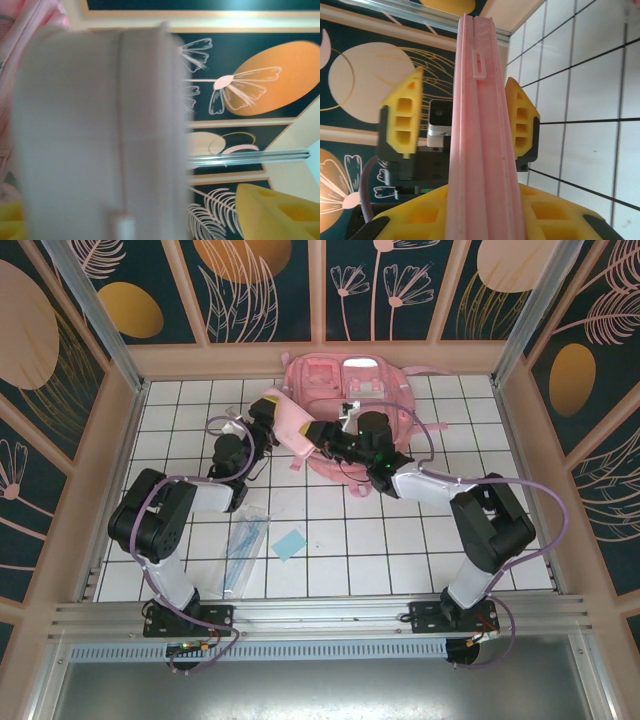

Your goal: Pack the student bag

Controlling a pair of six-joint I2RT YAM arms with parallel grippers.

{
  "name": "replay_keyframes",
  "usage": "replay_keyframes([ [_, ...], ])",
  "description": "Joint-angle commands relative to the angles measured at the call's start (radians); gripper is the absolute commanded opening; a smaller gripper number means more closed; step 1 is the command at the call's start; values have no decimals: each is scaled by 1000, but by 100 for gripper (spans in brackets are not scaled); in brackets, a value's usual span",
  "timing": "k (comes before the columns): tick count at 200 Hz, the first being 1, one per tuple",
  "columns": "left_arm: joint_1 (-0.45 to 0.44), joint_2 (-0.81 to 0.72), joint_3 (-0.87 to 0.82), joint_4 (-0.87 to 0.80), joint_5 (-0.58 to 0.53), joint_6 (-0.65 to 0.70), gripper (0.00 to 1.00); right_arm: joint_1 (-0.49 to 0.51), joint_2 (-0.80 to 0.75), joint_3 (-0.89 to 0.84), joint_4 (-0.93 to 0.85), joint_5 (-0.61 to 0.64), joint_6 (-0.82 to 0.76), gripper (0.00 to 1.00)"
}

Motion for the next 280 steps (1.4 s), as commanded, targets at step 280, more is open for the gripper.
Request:
replay_keyframes([
  [280, -352, 416, 1104, -1669, -273, 1644, 86, -836, -652, -239, -686, 11, -474, 30],
])
